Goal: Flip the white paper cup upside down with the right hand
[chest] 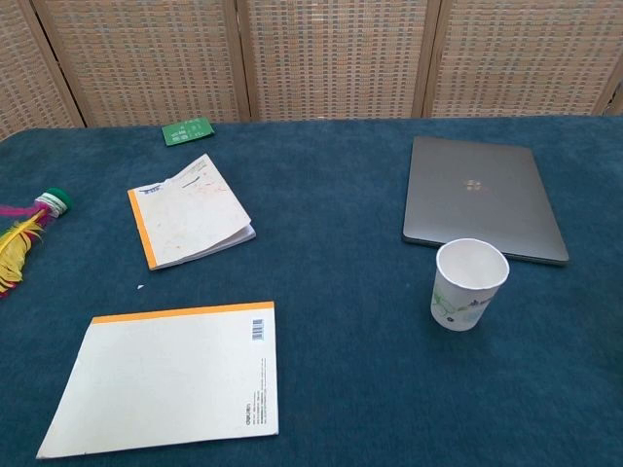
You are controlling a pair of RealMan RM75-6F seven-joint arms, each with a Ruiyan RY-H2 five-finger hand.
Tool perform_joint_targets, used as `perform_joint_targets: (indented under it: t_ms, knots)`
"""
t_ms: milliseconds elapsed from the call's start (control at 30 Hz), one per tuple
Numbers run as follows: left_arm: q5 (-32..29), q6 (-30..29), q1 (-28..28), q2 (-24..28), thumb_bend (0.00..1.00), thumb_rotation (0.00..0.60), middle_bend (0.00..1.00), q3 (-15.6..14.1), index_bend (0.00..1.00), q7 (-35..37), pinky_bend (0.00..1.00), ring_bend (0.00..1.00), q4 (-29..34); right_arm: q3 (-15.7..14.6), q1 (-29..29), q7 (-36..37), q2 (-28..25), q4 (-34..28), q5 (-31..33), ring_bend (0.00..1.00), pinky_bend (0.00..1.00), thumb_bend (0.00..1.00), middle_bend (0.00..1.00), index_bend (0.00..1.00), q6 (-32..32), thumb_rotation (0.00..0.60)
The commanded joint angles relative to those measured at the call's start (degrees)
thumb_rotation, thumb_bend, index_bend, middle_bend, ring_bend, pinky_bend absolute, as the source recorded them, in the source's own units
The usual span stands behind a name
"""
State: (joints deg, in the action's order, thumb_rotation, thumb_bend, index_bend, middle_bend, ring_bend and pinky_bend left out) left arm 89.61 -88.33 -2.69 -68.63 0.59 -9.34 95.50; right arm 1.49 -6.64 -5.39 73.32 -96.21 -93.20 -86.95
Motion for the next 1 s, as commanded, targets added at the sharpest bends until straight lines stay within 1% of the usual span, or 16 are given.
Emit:
perform_joint_targets:
  t_ms: [33,200,300,433,533,667,733,833,1000]
  knots:
    - [0.0,0.1,-0.1,0.0,0.14,0.6,0.0,0.0,0.0,0.0,0.0,0.0,0.0,0.0,0.0,-0.3,-0.2,-0.4,0.1,0.0,0.0,0.2,0.0,0.0,0.2,0.6]
    - [-0.1,0.0,0.0,0.3,0.14,0.6,0.0,-0.1,0.0,0.3,0.0,0.0,0.3,-0.3,0.0,-1.5,-0.3,-1.5,-0.1,0.0,0.0,0.2,0.0,0.04,0.7,0.6]
    - [0.2,0.1,0.0,0.3,0.14,0.6,0.0,-0.2,0.0,0.3,0.0,0.0,0.4,-0.2,-0.8,-4.3,-0.5,-3.9,-0.4,0.0,0.0,0.2,0.0,0.06,1.9,0.6]
    - [0.2,0.2,0.0,0.3,0.14,0.6,0.0,-0.2,0.0,0.4,0.0,0.0,0.5,0.8,-2.1,-7.7,-0.8,-7.4,0.9,0.0,0.0,0.2,0.0,0.08,4.2,0.6]
    - [0.3,0.2,0.0,0.3,0.14,0.6,0.0,-0.3,0.0,0.3,0.0,0.0,0.5,2.9,-4.7,-11.5,-0.3,-11.6,4.8,0.0,0.0,0.2,0.0,0.09,8.5,0.6]
    - [0.4,0.3,-0.1,0.3,0.14,0.6,0.0,-0.4,0.0,0.4,0.0,0.0,0.5,4.4,-7.0,-15.8,0.6,-15.1,9.2,0.0,0.0,0.2,0.0,0.1,12.3,0.6]
    - [0.2,0.5,-0.1,0.3,0.14,0.6,0.0,-0.3,0.0,0.6,0.0,0.0,0.4,5.2,-8.6,-19.8,2.0,-16.9,12.2,0.0,0.0,0.22,0.0,0.12,14.4,0.6]
    - [0.1,0.6,-0.2,0.3,0.14,0.6,0.0,-0.3,0.0,0.8,0.0,0.0,0.4,5.7,-9.7,-24.4,3.7,-18.4,15.5,0.0,0.0,0.23,0.0,0.16,15.3,0.6]
    - [0.3,0.5,-0.2,0.4,0.14,0.6,0.0,-0.4,0.0,1.1,0.0,0.0,0.3,6.2,-12.1,-31.9,7.5,-19.3,21.2,0.0,0.0,0.23,0.0,0.19,16.7,0.6]
